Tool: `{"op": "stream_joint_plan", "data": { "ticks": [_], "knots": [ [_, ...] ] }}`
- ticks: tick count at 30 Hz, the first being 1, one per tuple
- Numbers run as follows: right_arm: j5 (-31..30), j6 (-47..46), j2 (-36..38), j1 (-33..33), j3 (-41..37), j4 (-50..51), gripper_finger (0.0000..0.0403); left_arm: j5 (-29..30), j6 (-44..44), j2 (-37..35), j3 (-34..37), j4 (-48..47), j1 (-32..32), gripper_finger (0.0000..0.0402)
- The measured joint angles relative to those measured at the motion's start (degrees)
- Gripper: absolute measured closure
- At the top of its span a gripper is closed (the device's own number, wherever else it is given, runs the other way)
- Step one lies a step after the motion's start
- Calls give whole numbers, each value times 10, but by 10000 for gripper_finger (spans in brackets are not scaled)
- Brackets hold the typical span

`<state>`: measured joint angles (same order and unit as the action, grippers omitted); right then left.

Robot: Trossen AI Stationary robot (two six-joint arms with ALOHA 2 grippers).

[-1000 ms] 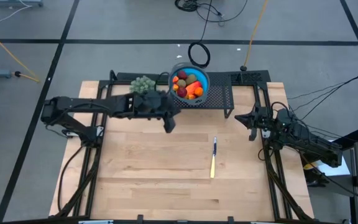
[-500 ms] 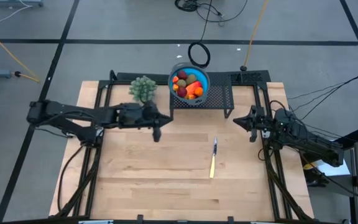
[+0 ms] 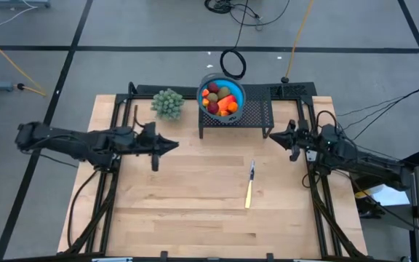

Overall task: Pick & Place Fruit
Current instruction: Put the yellow knife on the shelf

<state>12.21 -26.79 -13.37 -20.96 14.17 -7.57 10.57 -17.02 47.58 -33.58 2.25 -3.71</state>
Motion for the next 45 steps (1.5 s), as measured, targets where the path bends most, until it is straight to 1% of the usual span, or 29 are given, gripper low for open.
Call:
{"op": "stream_joint_plan", "data": {
  "ticks": [2,5,9,12,15,18,22,28,32,36,42,45],
  "knots": [
    [-1,-8,-20,11,1,-23,403,0,2,-30,21,-3,-3,394],
    [-1,-17,-45,34,11,-27,403,0,4,-69,47,0,-10,400],
    [-22,-25,-80,76,38,-29,403,0,6,-112,83,13,-15,390],
    [-54,-21,-110,114,67,-29,403,-1,13,-140,106,22,-20,390],
    [-89,-10,-142,153,99,-24,403,-1,26,-162,123,22,-27,399],
    [-130,-8,-178,193,138,14,403,-2,37,-181,138,21,-33,396],
    [-181,-9,-234,248,191,65,403,-2,40,-196,150,18,-36,388],
    [-257,-14,-319,331,266,98,403,-6,53,-204,164,19,-36,400],
    [-305,-43,-370,381,307,121,403,-16,53,-211,177,17,-36,389],
    [-345,-97,-416,420,346,170,403,-26,58,-219,183,8,-36,386],
    [-362,-182,-482,452,395,219,403,-43,80,-237,184,-6,-36,400],
    [-362,-224,-515,461,426,257,403,-54,90,-252,184,-8,-36,392]
  ]
}}
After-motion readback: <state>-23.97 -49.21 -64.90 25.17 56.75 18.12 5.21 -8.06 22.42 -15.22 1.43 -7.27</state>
